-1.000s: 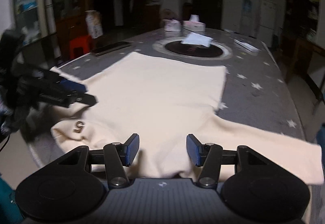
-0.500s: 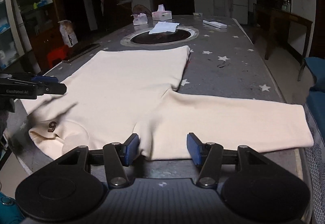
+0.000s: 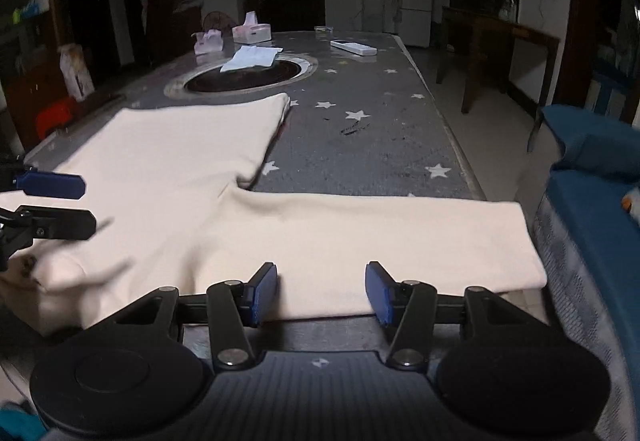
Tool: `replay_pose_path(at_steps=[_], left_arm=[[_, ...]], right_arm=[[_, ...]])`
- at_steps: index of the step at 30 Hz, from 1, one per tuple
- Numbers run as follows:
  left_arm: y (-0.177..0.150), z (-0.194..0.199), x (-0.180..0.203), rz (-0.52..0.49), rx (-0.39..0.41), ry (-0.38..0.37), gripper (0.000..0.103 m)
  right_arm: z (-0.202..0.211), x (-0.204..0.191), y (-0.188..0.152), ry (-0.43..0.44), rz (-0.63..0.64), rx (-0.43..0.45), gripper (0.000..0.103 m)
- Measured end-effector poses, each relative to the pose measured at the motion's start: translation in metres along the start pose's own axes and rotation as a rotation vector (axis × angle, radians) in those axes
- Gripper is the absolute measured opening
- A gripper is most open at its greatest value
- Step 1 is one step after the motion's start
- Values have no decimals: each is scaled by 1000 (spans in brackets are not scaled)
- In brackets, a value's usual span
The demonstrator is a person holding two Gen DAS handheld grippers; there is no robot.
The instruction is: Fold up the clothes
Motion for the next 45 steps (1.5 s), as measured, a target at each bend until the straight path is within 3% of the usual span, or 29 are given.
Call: replay_pose_path(at_steps=[10, 23, 29, 35, 38, 40, 43, 45], left_arm=[[-27, -27, 19, -78, -110, -42, 55], [-19, -20, 15, -61, -82, -21, 57], [-19, -16, 11, -54, -80, -3, 58], [-19, -16, 12, -52, -83, 1, 59], [-21, -18, 12, -52, -88, 3, 59], [-21, -18, 11, -50, -92, 6, 60], [-22, -18, 11, -47, -95, 11, 60], [-22, -18, 11, -45, -95, 13, 60]], right_arm=[[-11, 19, 8, -95, 8, 29, 50], [-24, 115, -1, -231, -286, -21, 50], [-37, 141, -14, -166, -454, -59, 50], [-46, 161, -31, 6, -700, -94, 49], [-48, 166, -35, 64, -758, -77, 39], [-48, 168, -36, 96, -783, -60, 23], [-46, 169, -33, 81, -764, -31, 9], [-44, 169, -29, 62, -744, -10, 7]])
Point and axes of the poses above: each gripper's, at about its wrist camera, not at the fingertips, and z roughly against the way its jaws point, x to its right, y to its top, the point moved 9 cm from there along -z, roughly the way its jaws point, and after that the axes turned 12 degrees about -y, right-handed, at the moved point
